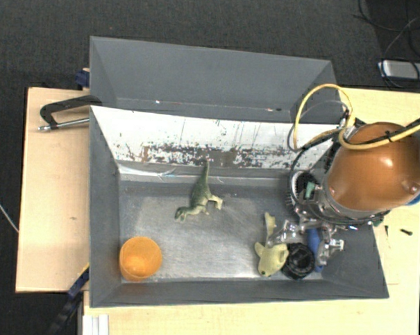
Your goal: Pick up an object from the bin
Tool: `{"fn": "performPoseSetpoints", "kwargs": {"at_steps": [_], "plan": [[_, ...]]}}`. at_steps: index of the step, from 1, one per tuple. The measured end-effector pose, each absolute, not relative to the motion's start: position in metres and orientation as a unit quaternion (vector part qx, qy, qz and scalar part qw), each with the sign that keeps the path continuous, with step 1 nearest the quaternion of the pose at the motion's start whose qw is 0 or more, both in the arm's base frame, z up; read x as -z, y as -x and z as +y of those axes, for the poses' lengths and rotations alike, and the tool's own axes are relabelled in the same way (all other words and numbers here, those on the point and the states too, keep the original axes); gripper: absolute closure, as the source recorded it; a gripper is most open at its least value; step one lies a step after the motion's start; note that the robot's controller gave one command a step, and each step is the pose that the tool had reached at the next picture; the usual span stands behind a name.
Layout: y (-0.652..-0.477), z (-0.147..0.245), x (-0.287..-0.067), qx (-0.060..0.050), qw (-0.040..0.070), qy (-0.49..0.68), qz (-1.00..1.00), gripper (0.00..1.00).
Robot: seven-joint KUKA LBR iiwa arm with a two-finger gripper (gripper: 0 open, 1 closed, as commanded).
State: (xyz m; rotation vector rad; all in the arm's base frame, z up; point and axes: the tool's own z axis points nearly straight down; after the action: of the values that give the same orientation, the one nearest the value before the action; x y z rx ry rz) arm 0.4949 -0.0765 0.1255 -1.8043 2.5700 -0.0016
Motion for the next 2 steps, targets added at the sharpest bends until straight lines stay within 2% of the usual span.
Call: {"fn": "performPoseSetpoints", "kwargs": {"at_steps": [1,2], "plan": [[-0.511,-0.086,-0.078,0.003,0.004,0.699,0.715,0.0],[-0.499,-0.077,-0.079,0.008,0.008,0.793,0.609,0.0]]}}
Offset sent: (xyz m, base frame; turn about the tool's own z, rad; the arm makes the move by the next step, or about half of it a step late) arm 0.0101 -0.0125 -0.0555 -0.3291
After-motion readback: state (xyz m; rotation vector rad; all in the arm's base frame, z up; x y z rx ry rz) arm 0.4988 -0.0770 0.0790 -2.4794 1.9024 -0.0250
